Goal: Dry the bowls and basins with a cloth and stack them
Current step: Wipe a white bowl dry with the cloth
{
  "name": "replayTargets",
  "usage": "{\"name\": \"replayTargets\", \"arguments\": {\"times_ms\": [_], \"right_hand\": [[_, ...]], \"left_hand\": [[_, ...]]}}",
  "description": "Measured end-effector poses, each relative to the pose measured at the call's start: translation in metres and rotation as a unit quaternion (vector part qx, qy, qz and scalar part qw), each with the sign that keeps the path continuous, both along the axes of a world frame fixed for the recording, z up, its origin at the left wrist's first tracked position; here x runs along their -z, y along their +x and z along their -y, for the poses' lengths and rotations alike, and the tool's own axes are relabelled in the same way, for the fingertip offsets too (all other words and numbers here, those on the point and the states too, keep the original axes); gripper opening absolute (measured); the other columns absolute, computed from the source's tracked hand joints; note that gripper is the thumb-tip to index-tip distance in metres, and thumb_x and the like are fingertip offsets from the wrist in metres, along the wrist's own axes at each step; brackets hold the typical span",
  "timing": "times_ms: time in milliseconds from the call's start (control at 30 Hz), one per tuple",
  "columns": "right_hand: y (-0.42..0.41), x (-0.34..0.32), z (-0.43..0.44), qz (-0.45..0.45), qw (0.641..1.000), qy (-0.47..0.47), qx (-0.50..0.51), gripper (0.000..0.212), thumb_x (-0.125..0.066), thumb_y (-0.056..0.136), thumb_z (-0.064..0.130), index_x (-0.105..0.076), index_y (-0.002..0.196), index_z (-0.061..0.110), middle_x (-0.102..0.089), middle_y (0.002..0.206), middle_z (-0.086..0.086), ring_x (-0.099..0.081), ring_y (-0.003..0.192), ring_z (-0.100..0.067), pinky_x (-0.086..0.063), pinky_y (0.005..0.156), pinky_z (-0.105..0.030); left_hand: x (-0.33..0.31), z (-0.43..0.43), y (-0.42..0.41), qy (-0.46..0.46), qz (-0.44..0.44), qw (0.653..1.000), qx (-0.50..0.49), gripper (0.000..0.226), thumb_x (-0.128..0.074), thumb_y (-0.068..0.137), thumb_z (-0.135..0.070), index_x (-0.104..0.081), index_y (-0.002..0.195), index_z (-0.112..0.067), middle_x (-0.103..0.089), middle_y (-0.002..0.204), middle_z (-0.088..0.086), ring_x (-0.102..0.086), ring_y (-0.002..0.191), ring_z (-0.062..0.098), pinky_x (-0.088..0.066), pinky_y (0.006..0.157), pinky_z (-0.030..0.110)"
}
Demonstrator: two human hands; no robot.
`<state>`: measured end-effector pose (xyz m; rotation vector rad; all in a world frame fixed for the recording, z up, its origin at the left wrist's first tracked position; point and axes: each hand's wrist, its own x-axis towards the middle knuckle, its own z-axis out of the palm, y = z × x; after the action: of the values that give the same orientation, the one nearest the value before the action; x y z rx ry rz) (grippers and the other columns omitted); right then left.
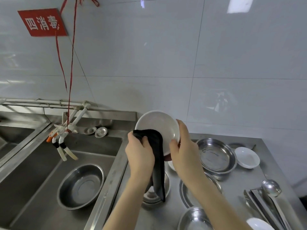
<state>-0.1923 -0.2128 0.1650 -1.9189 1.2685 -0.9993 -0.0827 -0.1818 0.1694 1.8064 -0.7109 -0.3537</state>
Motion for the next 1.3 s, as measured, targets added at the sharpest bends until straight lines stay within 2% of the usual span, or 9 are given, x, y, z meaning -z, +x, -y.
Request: {"name": "replayTargets", "arguments": {"times_ms": [100, 233, 367, 600, 767, 900, 1000, 1167, 1300], "right_hand": [[-0.021, -0.022, 0.013, -0.104, 0.989, 0.02, -0.108, 0.053, -0.038, 0.098, 0.009, -0.035, 0.144, 0.037, -0.067, 0.081, -0.007, -0.068, 0.061, -0.021, -0.058, 0.067, -0.04], [-0.038, -0.05, 0.034, -0.243, 0.95, 0.008, -0.196, 0.056, -0.038, 0.093, 0.005, -0.048, 0.134, 0.042, -0.066, 0.079, -0.002, -0.067, 0.055, -0.024, -0.053, 0.055, -0.022], [-0.027, -0.032, 0.031, -0.136, 0.983, -0.037, -0.119, 0.054, -0.039, 0.093, 0.004, -0.053, 0.131, 0.04, -0.06, 0.066, 0.0, -0.062, 0.048, -0.021, -0.055, 0.062, -0.033], [-0.017, 0.003, 0.013, -0.04, 0.998, -0.042, 0.008, 0.046, -0.045, 0.094, 0.003, -0.058, 0.133, 0.024, -0.052, 0.058, 0.007, -0.052, 0.052, -0.009, -0.039, 0.056, -0.018], [-0.038, -0.015, 0.022, -0.115, 0.987, -0.005, -0.113, 0.052, -0.042, 0.095, 0.005, -0.051, 0.135, 0.037, -0.062, 0.074, 0.002, -0.062, 0.063, -0.01, -0.051, 0.064, -0.021], [-0.046, -0.044, 0.042, -0.24, 0.946, -0.005, -0.218, 0.055, -0.043, 0.093, 0.008, -0.054, 0.128, 0.05, -0.068, 0.086, 0.007, -0.067, 0.069, -0.019, -0.054, 0.067, -0.027], [-0.043, -0.042, 0.039, -0.158, 0.978, -0.034, -0.135, 0.05, -0.053, 0.098, 0.023, -0.044, 0.142, 0.046, -0.063, 0.077, 0.009, -0.06, 0.063, -0.011, -0.047, 0.066, -0.016], [-0.023, -0.012, 0.002, -0.034, 0.998, 0.028, -0.044, 0.049, -0.052, 0.098, 0.032, -0.035, 0.144, 0.034, -0.065, 0.077, 0.007, -0.066, 0.066, -0.01, -0.059, 0.068, -0.036], [-0.026, -0.011, 0.001, -0.045, 0.994, 0.083, -0.046, 0.048, -0.039, 0.097, 0.006, -0.039, 0.139, 0.028, -0.068, 0.078, -0.006, -0.068, 0.055, -0.02, -0.06, 0.06, -0.038]], "left_hand": [[0.007, -0.002, 0.016, 0.011, 0.086, 0.993, 0.079, 0.01, -0.049, 0.098, -0.012, -0.05, 0.107, -0.016, -0.057, 0.085, -0.008, -0.051, 0.073, 0.002, -0.039, 0.06, 0.006], [0.01, 0.001, 0.025, 0.038, 0.221, 0.95, 0.219, 0.02, -0.049, 0.097, -0.01, -0.054, 0.115, -0.018, -0.063, 0.093, -0.005, -0.056, 0.084, 0.011, -0.037, 0.066, 0.014], [0.003, 0.006, 0.016, 0.003, 0.175, 0.976, 0.129, 0.02, -0.045, 0.098, -0.011, -0.054, 0.112, -0.021, -0.062, 0.091, -0.008, -0.056, 0.083, 0.009, -0.039, 0.068, 0.015], [0.018, -0.017, -0.031, -0.052, -0.09, 0.994, -0.016, 0.024, -0.044, 0.098, -0.009, -0.047, 0.115, -0.026, -0.057, 0.095, -0.015, -0.054, 0.086, 0.001, -0.039, 0.078, 0.024], [0.019, -0.008, 0.003, 0.008, 0.063, 0.993, 0.099, 0.018, -0.056, 0.093, -0.009, -0.054, 0.109, -0.02, -0.06, 0.088, -0.013, -0.055, 0.078, 0.001, -0.04, 0.063, 0.005], [0.009, 0.001, 0.008, 0.03, 0.194, 0.956, 0.217, 0.015, -0.057, 0.093, -0.012, -0.06, 0.106, -0.02, -0.065, 0.088, -0.008, -0.059, 0.083, 0.009, -0.041, 0.067, 0.011], [0.005, 0.009, 0.009, -0.002, 0.155, 0.976, 0.15, 0.01, -0.053, 0.097, -0.012, -0.058, 0.104, -0.017, -0.064, 0.086, -0.008, -0.058, 0.078, 0.007, -0.04, 0.064, 0.007], [0.01, 0.008, -0.002, -0.008, -0.054, 0.998, 0.019, 0.008, -0.048, 0.098, -0.014, -0.056, 0.1, -0.016, -0.059, 0.086, -0.01, -0.055, 0.079, 0.005, -0.036, 0.059, 0.011], [0.012, 0.003, 0.003, -0.018, 0.038, 0.997, 0.062, 0.008, -0.048, 0.1, -0.013, -0.054, 0.104, -0.015, -0.058, 0.081, -0.011, -0.053, 0.072, -0.002, -0.04, 0.058, 0.004]]}}
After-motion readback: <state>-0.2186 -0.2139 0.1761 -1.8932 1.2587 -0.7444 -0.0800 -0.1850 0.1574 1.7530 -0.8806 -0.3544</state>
